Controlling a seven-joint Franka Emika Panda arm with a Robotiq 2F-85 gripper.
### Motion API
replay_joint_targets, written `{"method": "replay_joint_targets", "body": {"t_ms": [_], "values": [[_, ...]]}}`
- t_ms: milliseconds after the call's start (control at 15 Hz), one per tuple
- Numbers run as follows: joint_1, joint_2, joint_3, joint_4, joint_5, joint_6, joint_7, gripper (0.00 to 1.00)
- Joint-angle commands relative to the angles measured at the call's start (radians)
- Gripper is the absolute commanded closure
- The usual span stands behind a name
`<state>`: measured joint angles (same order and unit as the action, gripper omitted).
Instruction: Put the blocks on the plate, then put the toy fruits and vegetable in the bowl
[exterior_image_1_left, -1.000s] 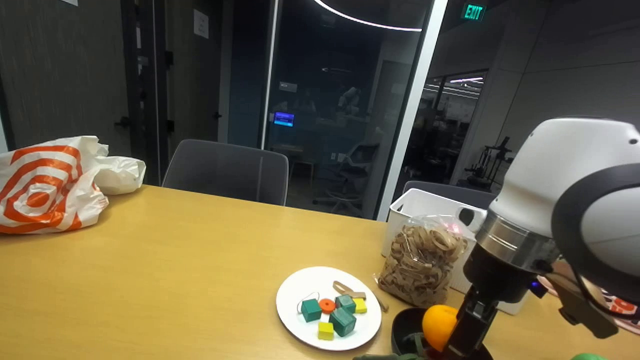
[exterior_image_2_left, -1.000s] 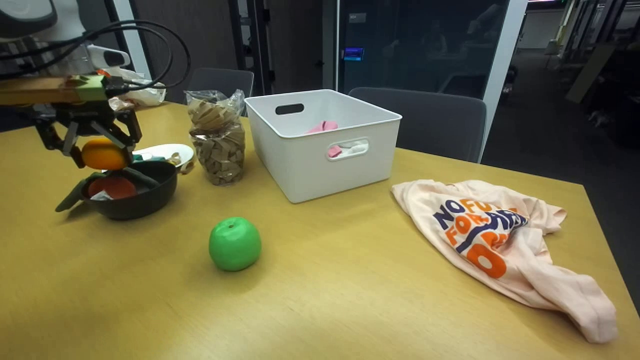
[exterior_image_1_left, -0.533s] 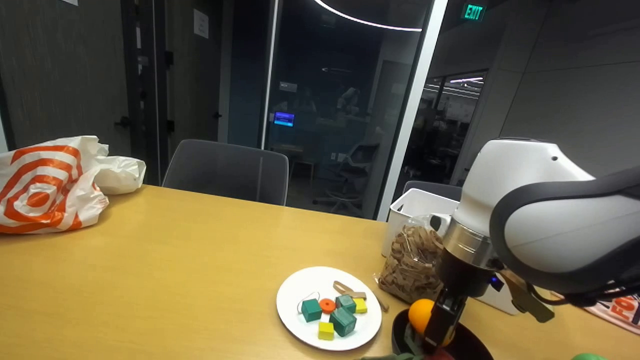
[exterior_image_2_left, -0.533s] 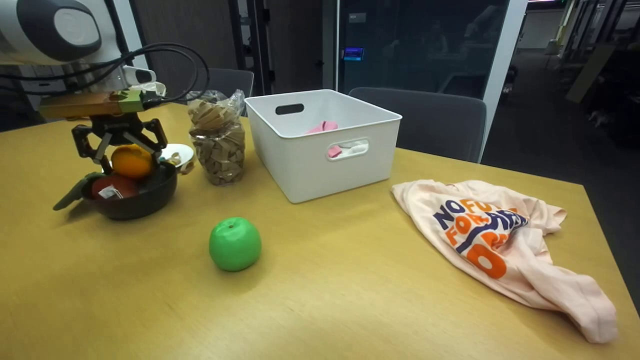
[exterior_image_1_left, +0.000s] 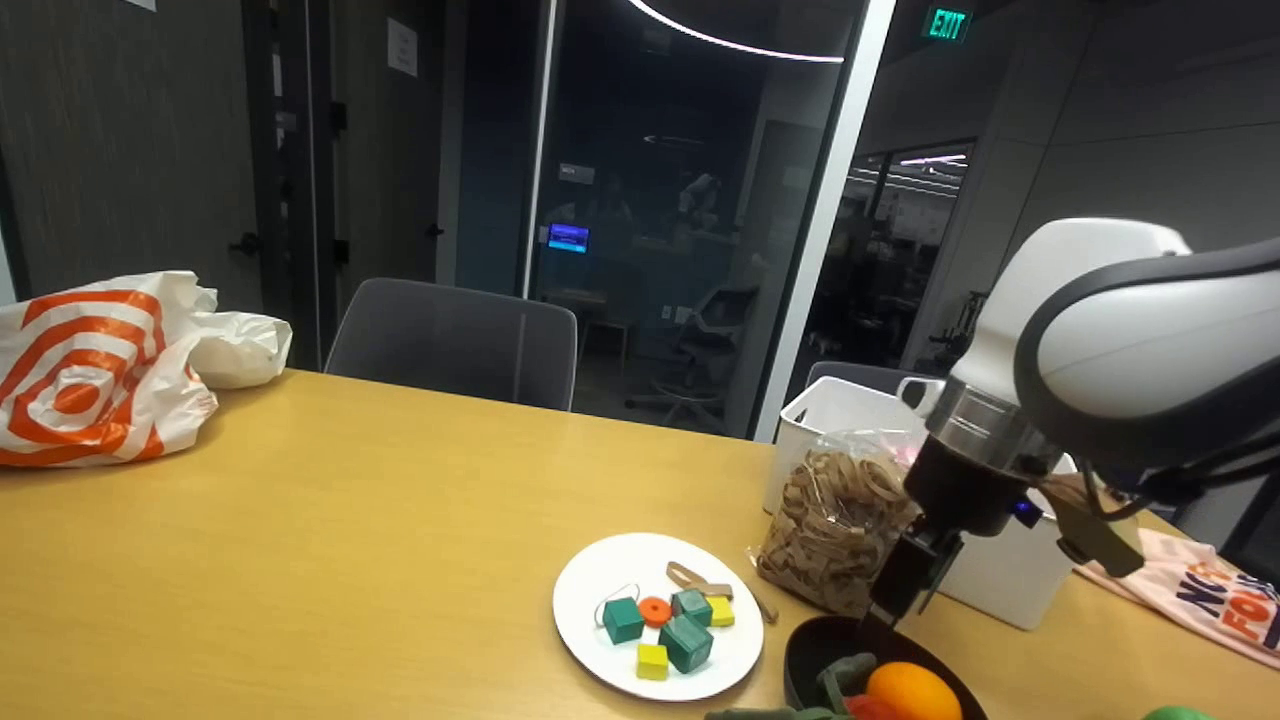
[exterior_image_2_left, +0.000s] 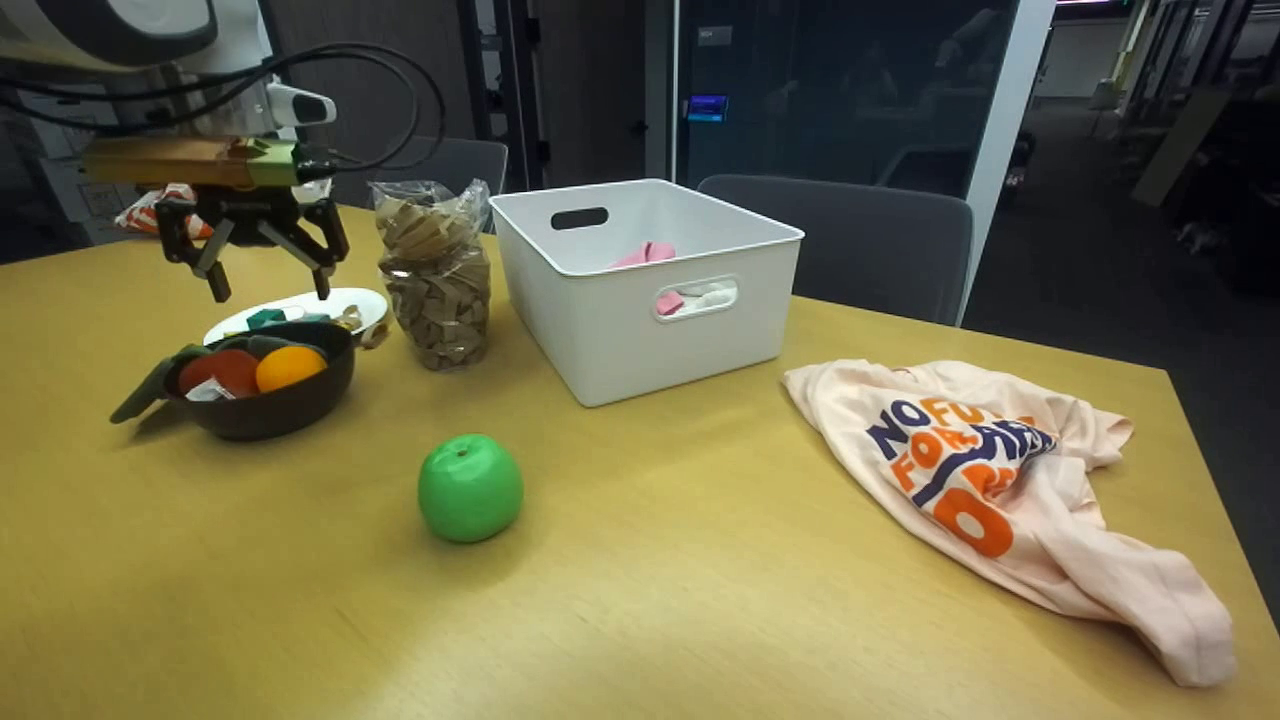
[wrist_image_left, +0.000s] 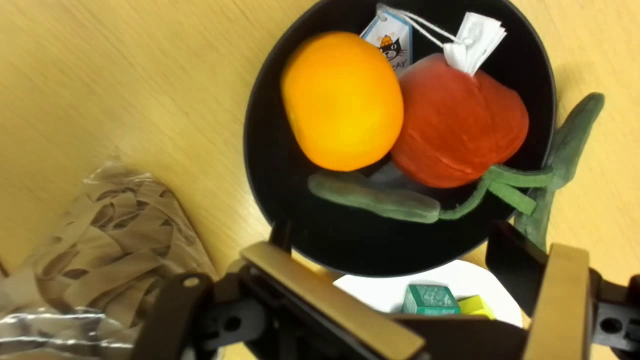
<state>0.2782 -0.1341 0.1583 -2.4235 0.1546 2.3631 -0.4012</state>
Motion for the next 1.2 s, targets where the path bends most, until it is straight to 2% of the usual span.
{"method": "replay_joint_targets", "body": {"t_ms": [0,333,667,933,1133], "values": [[-0.052,-0.157,-0.039,-0.071,0.027,-0.059,0.052,0.0],[-0.161,-0.249,-0.091,-0.194,-0.054,-0.035,0.222,0.0],[-0.296,-0.292,-0.114,-0.287,-0.2,-0.017,0.417,0.0],[-0.384,-0.264,-0.107,-0.32,-0.3,0.025,0.573,0.0],[-0.412,-0.232,-0.106,-0.332,-0.339,0.046,0.641,0.0]]}}
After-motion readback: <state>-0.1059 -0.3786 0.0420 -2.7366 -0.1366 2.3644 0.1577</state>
